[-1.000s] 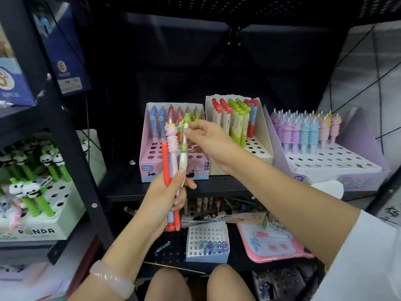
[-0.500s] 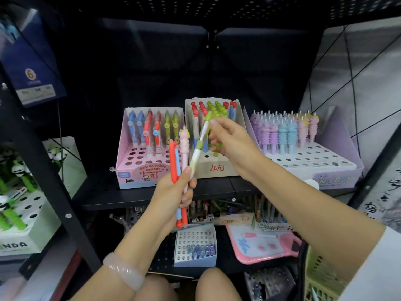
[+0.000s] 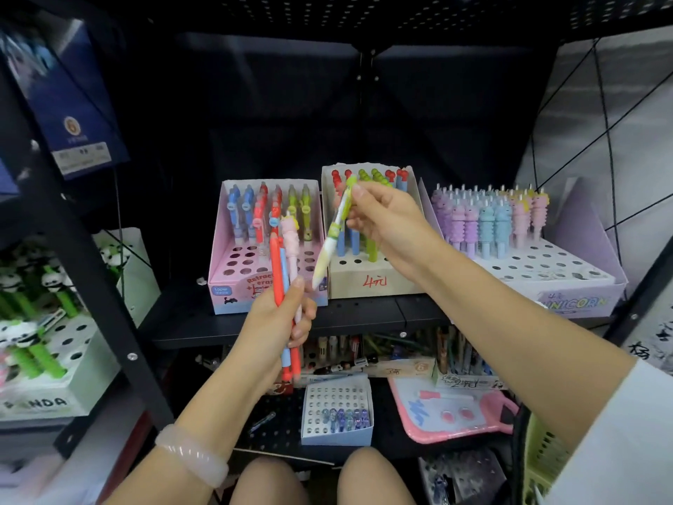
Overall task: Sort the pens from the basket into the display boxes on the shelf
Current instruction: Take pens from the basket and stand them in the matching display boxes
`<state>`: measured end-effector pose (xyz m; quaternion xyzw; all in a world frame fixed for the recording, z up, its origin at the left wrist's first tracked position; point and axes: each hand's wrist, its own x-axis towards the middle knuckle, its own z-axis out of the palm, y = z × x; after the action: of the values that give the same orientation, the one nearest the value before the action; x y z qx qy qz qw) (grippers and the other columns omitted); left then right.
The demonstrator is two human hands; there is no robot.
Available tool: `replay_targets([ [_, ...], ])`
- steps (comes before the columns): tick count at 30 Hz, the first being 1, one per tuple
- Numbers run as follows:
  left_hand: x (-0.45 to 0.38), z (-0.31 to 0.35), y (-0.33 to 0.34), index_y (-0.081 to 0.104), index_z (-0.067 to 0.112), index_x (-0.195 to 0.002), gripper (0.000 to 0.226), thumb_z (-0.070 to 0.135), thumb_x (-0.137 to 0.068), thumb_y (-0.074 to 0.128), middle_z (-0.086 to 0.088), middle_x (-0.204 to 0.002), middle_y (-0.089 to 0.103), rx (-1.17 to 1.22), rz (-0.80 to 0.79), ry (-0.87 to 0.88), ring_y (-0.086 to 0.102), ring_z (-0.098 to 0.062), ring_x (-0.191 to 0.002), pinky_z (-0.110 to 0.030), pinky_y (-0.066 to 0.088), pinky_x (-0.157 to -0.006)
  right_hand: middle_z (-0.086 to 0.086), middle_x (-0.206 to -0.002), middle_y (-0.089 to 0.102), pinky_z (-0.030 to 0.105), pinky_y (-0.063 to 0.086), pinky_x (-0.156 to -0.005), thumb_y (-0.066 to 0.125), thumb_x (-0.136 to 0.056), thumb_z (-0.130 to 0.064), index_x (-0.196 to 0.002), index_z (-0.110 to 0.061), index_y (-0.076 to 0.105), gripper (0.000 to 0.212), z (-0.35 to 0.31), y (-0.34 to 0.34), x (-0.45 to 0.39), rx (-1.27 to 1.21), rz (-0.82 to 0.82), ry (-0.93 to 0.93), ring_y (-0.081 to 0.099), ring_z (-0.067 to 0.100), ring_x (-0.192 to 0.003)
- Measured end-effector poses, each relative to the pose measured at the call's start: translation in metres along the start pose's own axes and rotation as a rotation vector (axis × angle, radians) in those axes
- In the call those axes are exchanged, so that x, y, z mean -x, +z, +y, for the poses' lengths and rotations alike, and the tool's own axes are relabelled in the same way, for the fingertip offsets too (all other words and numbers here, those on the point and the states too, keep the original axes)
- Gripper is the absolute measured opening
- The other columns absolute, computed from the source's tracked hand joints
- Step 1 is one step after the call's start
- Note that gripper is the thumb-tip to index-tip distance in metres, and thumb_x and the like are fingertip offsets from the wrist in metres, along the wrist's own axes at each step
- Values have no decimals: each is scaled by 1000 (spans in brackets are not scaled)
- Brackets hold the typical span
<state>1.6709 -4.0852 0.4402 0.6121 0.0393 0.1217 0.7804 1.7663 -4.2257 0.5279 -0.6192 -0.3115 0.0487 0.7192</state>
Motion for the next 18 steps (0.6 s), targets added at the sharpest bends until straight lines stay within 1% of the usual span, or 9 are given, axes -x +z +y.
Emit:
replay_targets([
  [1,0,1,-6,56,8,-90,26,28,-98,41,3,-52,50,-60,36,31,31,-6,-35,-16,26,-33,-5,-76,62,16,52,-69,45,-97,-12,-93,-10,62,18,-2,3,-5,66,68,-28,57,1,-67],
  [3,-1,2,-18,58,9,-92,28,29,-98,40,4,-52,51,-81,96,62,31,-6,-35,-17,26,-33,-2,-77,59,15,53,-69,45,-97,-12,-99,-7,59,15,-5,10,-17,242,160,-82,57,2,-67],
  [7,-1,6,-37,56,7,-90,27,28,-99,40,4,-52,53,-32,197,77,34,-7,-35,-17,27,-33,4,-86,63,14,52,-68,48,-96,-14,-105,-6,55,14,2,32,-38,480,189,-93,60,9,-71],
  [8,0,7,-41,56,8,-90,27,28,-98,41,4,-52,53,-25,210,82,35,-7,-35,-17,28,-33,7,-88,64,18,53,-71,48,-96,-15,-106,-5,55,15,6,36,-41,546,183,-91,62,12,-73],
  [10,1,8,-46,56,10,-91,26,28,-99,40,5,-53,53,-14,217,93,36,-7,-36,-17,29,-34,12,-89,66,33,54,-78,48,-96,-16,-102,-4,56,15,12,43,-47,667,174,-106,65,22,-80],
  [12,4,9,-50,57,9,-93,27,29,-99,39,5,-53,53,-7,215,100,36,-6,-37,-16,30,-34,17,-88,67,41,52,-79,48,-96,-16,-97,-2,56,16,12,49,-51,731,165,-132,65,30,-83],
  [14,4,9,-52,56,8,-93,27,29,-99,39,5,-53,53,5,211,101,36,-6,-37,-16,29,-34,17,-81,65,42,52,-73,47,-97,-16,-97,0,56,19,11,55,-56,796,153,-170,63,30,-76],
  [16,4,9,-51,56,8,-93,27,29,-98,40,5,-53,52,21,208,95,36,-6,-37,-16,29,-34,6,-69,57,34,47,-58,46,-97,-18,-96,-2,56,19,11,59,-61,902,162,-212,55,20,-61],
  [18,4,9,-51,56,7,-94,27,29,-98,40,4,-52,52,33,202,94,36,-6,-36,-16,28,-34,2,-65,52,28,38,-50,45,-97,-18,-95,-2,55,19,13,61,-65,980,169,-214,47,14,-55],
])
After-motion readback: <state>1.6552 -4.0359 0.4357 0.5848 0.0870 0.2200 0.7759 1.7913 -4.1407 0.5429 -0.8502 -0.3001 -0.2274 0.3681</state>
